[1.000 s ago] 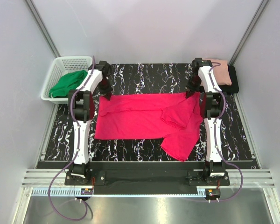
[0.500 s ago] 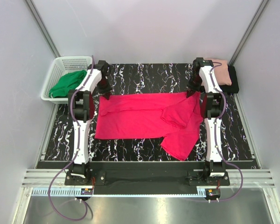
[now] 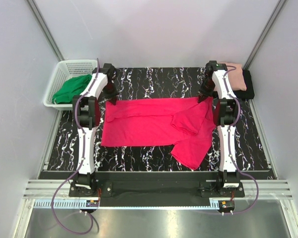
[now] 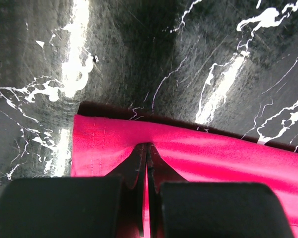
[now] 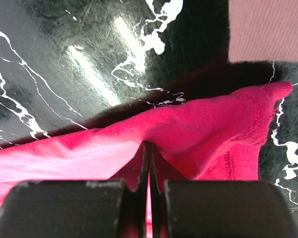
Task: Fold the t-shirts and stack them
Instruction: Fold the tshirt
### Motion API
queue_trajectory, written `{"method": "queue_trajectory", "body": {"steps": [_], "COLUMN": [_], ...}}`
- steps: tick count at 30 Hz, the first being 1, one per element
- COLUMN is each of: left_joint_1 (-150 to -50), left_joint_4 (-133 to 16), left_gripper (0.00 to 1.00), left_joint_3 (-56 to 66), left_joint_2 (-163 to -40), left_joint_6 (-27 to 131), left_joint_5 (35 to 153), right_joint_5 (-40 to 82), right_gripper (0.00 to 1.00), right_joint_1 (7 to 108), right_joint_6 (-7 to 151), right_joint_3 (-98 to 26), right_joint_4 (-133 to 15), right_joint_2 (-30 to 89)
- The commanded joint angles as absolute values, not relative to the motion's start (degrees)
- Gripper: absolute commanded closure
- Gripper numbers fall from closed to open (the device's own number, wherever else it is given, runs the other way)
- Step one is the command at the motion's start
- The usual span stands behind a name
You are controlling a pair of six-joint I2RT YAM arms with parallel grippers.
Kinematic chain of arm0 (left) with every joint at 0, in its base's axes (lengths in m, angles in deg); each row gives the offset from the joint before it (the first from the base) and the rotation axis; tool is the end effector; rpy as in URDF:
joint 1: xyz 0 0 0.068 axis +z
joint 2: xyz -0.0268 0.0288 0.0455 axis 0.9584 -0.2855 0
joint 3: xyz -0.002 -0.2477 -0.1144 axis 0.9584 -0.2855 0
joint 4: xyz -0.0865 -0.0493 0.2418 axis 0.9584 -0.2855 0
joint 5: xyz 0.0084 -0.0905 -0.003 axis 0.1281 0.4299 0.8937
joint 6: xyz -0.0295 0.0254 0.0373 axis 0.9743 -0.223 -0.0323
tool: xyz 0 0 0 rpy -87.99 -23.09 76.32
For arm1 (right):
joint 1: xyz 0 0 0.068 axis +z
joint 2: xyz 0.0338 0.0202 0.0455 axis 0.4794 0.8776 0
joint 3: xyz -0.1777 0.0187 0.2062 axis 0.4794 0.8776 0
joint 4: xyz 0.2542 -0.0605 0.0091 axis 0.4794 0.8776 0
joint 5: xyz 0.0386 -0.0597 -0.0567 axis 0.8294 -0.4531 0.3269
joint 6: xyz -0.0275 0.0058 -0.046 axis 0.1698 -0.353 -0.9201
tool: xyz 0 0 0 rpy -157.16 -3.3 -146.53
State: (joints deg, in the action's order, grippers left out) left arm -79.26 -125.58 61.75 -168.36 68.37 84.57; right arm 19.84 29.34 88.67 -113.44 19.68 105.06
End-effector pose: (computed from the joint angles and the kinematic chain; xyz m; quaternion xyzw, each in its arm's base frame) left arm 0.5009 -0.0504 0.1658 -0.1928 0.9763 -0.0176 0.0963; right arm 0.5248 0.0105 0.1566 0.1944 0.9769 0.0707 0.0540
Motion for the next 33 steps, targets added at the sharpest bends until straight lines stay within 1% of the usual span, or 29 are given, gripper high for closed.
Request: {"method": "queue_trajectory", "body": {"steps": [1, 2, 3, 4, 5, 7, 8, 10, 13, 14, 15, 16, 18, 20, 21, 22, 23, 24, 25, 26, 27, 28, 29, 30, 31, 32, 33], "left_joint_1": [-77.98, -77.98, -77.98, -77.98, -77.98, -77.98, -77.98, -78.07, -77.98, -77.98, -77.98, -77.98, -77.98, -77.98, -77.98, -78.07, -78.16, -78.25, -78.33, -78.42, -78.51, -78.42, -78.42, -78.42, -78.42, -78.42, -78.42], "left_joint_4": [-124.01, -123.83, -123.57, -123.39, -123.39, -121.91, -120.77, -118.92, -118.73, -118.65, -118.56, -118.47, -118.38, -118.47, -118.64, -118.82, -118.73, -118.82, -118.47, -117.86, -116.2, -115.31, -114.26, -112.25, -111.36, -110.83, -109.95], "left_gripper": [1.0, 1.0, 1.0, 0.98, 0.86, 0.75, 0.66, 0.58, 0.55, 0.53, 0.48, 0.48, 0.48, 0.48, 0.48, 0.48, 0.48, 0.48, 0.48, 0.48, 0.48, 0.47, 0.46, 0.45, 0.44, 0.44, 0.44], "left_joint_3": [63.48, 63.65, 63.74, 63.83, 63.65, 62.34, 61.03, 58.03, 57.42, 56.46, 55.84, 55.05, 52.41, 47.95, 45.66, 42.76, 36.38, 32.67, 28.71, 20.93, 16.94, 13.15, 6.24, 2.87, -0.3, -5.46, -7.69], "left_joint_2": [-170.34, -170.25, -170.08, -169.81, -168.85, -165.88, -164.38, -161.47, -155.68, -154.18, -152.6, -149.19, -145.75, -140.04, -137.75, -132.86, -130.11, -127.21, -121.01, -117.81, -114.39, -108.61, -105.68, -103.13, -98.93, -97.14, -95.73], "left_joint_6": [66.85, 66.67, 66.32, 66.23, 66.14, 65.79, 65.61, 65.35, 65.0, 65.0, 64.82, 64.73, 64.3, 64.12, 64.38, 64.56, 64.64, 64.73, 65.17, 65.35, 65.7, 65.96, 66.31, 66.58, 66.84, 67.63, 67.98], "left_joint_5": [83.4, 83.93, 85.15, 85.51, 85.52, 85.52, 85.6, 85.52, 88.58, 88.85, 88.77, 88.51, 88.24, 88.85, 90.07, 91.3, 92.45, 92.89, 92.9, 93.07, 93.34, 93.16, 93.34, 93.6, 93.78, 94.65, 95.35], "right_joint_5": [20.05, 20.32, 20.58, 20.94, 21.63, 21.99, 22.25, 22.95, 25.06, 25.5, 26.12, 27.17, 28.4, 28.67, 29.02, 29.02, 28.76, 28.85, 30.07, 30.86, 32.44, 32.97, 33.5, 35.07, 36.05, 36.75, 37.98], "right_gripper": [1.0, 0.98, 0.91, 0.88, 0.88, 0.87, 0.86, 0.84, 0.81, 0.77, 0.72, 0.67, 0.71, 0.72, 0.72, 0.71, 0.7, 0.7, 0.7, 0.68, 0.67, 0.67, 0.67, 0.68, 0.68, 0.68, 0.68], "right_joint_1": [29.0, 28.91, 29.0, 29.0, 28.91, 29.0, 29.0, 29.0, 29.0, 29.0, 28.91, 28.91, 29.0, 29.0, 28.91, 29.0, 28.91, 28.91, 29.09, 29.09, 29.09, 29.17, 29.09, 29.09, 29.09, 29.09, 29.09], "right_joint_6": [88.48, 88.39, 88.39, 88.39, 88.22, 87.87, 87.86, 87.95, 87.95, 87.86, 87.95, 88.04, 88.22, 88.83, 88.74, 88.66, 88.65, 88.39, 88.22, 88.3, 88.65, 88.74, 89.26, 89.44, 89.88, 90.58, 91.98], "right_joint_3": [-115.12, -115.12, -115.03, -115.03, -113.99, -110.84, -109.6, -106.26, -104.58, -104.57, -104.57, -104.66, -103.18, -100.1, -98.09, -92.68, -89.23, -84.93, -74.88, -69.12, -63.15, -51.26, -45.31, -40.11, -32.14, -28.41, -22.72], "right_joint_4": [18.99, 18.9, 18.38, 17.94, 17.24, 14.34, 13.11, 9.42, 7.04, 6.86, 6.86, 7.21, 7.47, 9.4, 11.41, 12.47, 13.44, 14.06, 13.37, 12.32, 8.65, 6.36, 3.9, 1.09, 0.62, 0.36, 0.44], "right_joint_2": [106.07, 105.9, 105.55, 104.41, 103.62, 99.5, 97.74, 92.05, 85.01, 83.41, 80.7, 79.37, 74.73, 71.55, 67.7, 65.4, 62.94, 57.0, 53.63, 49.86, 41.99, 38.0, 34.13, 27.74, 24.98, 22.34, 17.27]}}
